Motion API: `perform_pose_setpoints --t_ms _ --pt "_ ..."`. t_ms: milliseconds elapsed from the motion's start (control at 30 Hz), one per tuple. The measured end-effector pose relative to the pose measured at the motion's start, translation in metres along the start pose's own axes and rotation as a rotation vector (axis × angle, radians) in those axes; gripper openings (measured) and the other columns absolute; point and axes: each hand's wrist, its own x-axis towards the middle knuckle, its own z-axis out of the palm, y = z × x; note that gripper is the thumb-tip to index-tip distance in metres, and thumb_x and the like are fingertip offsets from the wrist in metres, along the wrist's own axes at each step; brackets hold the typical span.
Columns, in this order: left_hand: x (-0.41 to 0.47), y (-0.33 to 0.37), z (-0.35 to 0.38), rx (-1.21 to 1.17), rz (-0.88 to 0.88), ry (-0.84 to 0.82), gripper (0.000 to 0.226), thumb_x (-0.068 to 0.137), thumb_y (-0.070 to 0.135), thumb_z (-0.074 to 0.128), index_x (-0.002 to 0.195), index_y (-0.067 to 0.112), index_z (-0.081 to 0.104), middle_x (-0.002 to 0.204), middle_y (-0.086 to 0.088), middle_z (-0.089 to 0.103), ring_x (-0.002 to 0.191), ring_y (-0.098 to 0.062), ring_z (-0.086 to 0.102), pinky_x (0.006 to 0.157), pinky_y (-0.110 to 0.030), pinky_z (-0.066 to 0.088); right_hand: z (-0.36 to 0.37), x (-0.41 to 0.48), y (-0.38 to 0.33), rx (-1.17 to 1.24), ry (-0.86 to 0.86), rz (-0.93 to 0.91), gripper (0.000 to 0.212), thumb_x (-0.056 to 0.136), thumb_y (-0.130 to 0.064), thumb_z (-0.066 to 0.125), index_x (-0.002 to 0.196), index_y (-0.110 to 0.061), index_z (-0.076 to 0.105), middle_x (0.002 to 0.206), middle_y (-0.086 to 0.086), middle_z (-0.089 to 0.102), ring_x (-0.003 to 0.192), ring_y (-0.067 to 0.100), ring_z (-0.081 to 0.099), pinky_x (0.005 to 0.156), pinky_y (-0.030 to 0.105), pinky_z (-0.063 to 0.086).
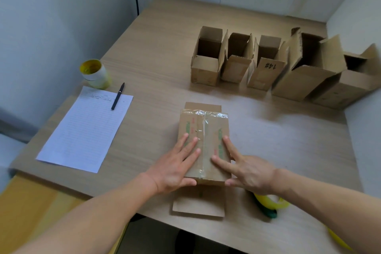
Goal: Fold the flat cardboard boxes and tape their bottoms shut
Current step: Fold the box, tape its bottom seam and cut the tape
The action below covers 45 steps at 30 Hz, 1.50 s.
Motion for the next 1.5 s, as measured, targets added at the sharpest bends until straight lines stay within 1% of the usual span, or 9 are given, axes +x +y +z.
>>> perform_pose_setpoints --t_ms 167,267,367,467,633,767,933,1300,1500 --pt "-0.007 0.027 0.002 -0.543 -0.492 0.051 0.113 0.08 0.08 0.047 0.152 0.022 -0.017 0.157 0.003 -0.037 0.143 -0.007 -0.034 0.118 -0.024 -0.009 0.0 -0.002 -0.009 0.121 0.016 0.075 0.068 0.097 -0.066 0.023 0.151 -0.049 -0.014 0.148 0.009 -0.051 0.137 0.032 0.043 0.11 0.035 0.038" --pt "-0.002 0.049 -0.007 -0.977 -0.821 0.192 0.098 0.089 0.061 0.05 0.155 0.024 -0.014 0.165 0.002 0.01 0.15 -0.011 0.013 0.111 -0.016 0.014 0.003 -0.002 -0.021 0.228 0.005 0.158 0.067 0.101 -0.059 0.027 0.155 -0.043 -0.01 0.148 0.01 -0.05 0.127 0.037 0.051 0.107 0.036 0.039" --pt "0.007 0.059 -0.007 -1.0 -0.945 0.263 0.082 0.099 0.04 0.051 0.157 0.024 -0.004 0.156 0.001 0.038 0.137 -0.017 0.043 0.106 -0.02 0.03 0.006 -0.001 -0.028 0.2 -0.005 0.186 0.068 0.101 -0.061 0.022 0.153 -0.043 -0.017 0.146 0.012 -0.052 0.111 0.041 0.059 0.099 0.038 0.045" --pt "0.01 0.055 -0.012 -0.825 -0.957 0.183 0.08 0.099 0.041 0.052 0.158 0.019 0.002 0.158 -0.004 0.035 0.138 -0.022 0.041 0.108 -0.028 0.034 0.004 -0.004 -0.024 0.229 -0.003 0.183 0.068 0.098 -0.066 0.022 0.154 -0.045 -0.009 0.153 0.009 -0.045 0.12 0.038 0.055 0.103 0.038 0.043" --pt "0.044 0.016 -0.049 -0.439 -0.75 0.116 0.105 0.08 0.041 0.071 0.156 0.022 0.0 0.164 0.0 -0.012 0.152 -0.021 -0.003 0.122 -0.036 0.015 -0.027 0.014 -0.003 0.193 0.351 0.317 0.06 0.09 -0.067 0.031 0.134 -0.028 0.044 0.146 0.002 0.035 0.112 0.033 0.056 0.088 0.038 0.044" --pt "0.092 0.004 -0.07 -0.273 -0.585 -0.124 0.097 0.084 0.044 0.062 0.155 0.033 -0.002 0.159 0.009 -0.03 0.149 -0.03 -0.02 0.118 -0.053 0.025 -0.046 0.049 0.013 0.275 0.372 0.407 0.084 0.091 -0.054 0.058 0.156 -0.025 0.013 0.164 0.006 0.0 0.133 0.036 0.042 0.103 0.041 0.04" --pt "0.117 -0.013 -0.062 -0.149 -0.494 -0.299 0.097 0.079 0.061 0.053 0.155 0.034 -0.001 0.164 0.01 -0.011 0.149 -0.035 -0.017 0.113 -0.062 0.025 -0.055 0.075 0.026 0.309 0.183 0.309 0.092 0.093 -0.05 0.05 0.158 -0.023 -0.009 0.165 -0.003 -0.017 0.146 0.031 0.03 0.112 0.038 0.034" --pt "0.107 -0.019 -0.055 -0.167 -0.48 -0.248 0.099 0.083 0.065 0.045 0.157 0.024 -0.006 0.164 0.01 -0.015 0.15 -0.026 -0.018 0.119 -0.049 0.019 -0.055 0.081 0.036 0.35 0.212 0.276 0.1 0.088 -0.06 0.055 0.159 -0.02 -0.004 0.163 -0.01 -0.005 0.144 0.023 0.03 0.109 0.033 0.034" --pt "0.098 -0.011 -0.035 -0.165 -0.643 -0.079 0.086 0.093 0.067 0.032 0.158 0.021 0.0 0.164 -0.006 -0.017 0.149 -0.031 -0.021 0.123 -0.044 0.004 -0.043 0.081 0.029 0.422 0.195 0.303 0.093 0.096 -0.054 0.046 0.157 -0.022 -0.016 0.16 -0.007 -0.031 0.152 0.021 0.012 0.112 0.036 0.032"
